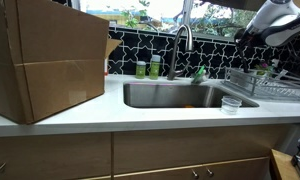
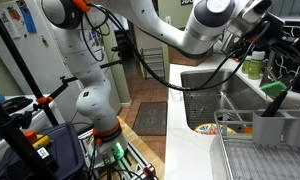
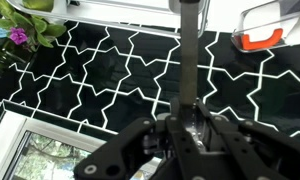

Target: Remove the black and silver serving spoon from the sink and put it in the drying rack

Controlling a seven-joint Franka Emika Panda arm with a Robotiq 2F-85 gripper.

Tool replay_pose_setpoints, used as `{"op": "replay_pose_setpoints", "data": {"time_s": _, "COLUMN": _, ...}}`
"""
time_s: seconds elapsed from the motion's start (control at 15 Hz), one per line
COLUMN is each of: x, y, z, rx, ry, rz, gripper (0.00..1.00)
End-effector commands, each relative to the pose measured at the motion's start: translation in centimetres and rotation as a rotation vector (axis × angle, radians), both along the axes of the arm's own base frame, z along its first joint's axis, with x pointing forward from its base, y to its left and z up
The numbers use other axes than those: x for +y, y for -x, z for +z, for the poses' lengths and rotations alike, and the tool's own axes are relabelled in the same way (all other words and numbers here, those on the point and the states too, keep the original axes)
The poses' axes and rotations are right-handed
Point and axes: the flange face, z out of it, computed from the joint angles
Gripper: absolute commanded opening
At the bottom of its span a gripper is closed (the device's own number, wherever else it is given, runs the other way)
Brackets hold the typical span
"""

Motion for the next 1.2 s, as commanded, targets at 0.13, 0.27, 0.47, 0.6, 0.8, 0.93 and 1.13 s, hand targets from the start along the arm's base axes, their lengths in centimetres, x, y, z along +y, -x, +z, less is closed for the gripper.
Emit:
{"op": "replay_pose_setpoints", "data": {"time_s": 0.13, "x": 1.4, "y": 0.2, "z": -2.5, "rx": 0.032, "ry": 0.008, "rz": 0.006, "gripper": 0.05}}
{"op": "replay_pose_setpoints", "data": {"time_s": 0.27, "x": 1.6, "y": 0.1, "z": -3.2, "rx": 0.051, "ry": 0.006, "rz": 0.01, "gripper": 0.05}}
{"op": "replay_pose_setpoints", "data": {"time_s": 0.47, "x": 1.9, "y": 0.2, "z": -4.3, "rx": 0.081, "ry": -0.007, "rz": 0.026, "gripper": 0.05}}
{"op": "replay_pose_setpoints", "data": {"time_s": 0.6, "x": 2.0, "y": 0.3, "z": -4.9, "rx": 0.097, "ry": -0.016, "rz": 0.033, "gripper": 0.05}}
{"op": "replay_pose_setpoints", "data": {"time_s": 0.8, "x": 2.2, "y": 0.3, "z": -5.4, "rx": 0.123, "ry": -0.02, "rz": 0.032, "gripper": 0.05}}
{"op": "replay_pose_setpoints", "data": {"time_s": 0.93, "x": 2.1, "y": 0.3, "z": -5.4, "rx": 0.127, "ry": -0.017, "rz": 0.03, "gripper": 0.05}}
{"op": "replay_pose_setpoints", "data": {"time_s": 1.13, "x": 1.8, "y": 0.3, "z": -5.2, "rx": 0.125, "ry": -0.015, "rz": 0.021, "gripper": 0.44}}
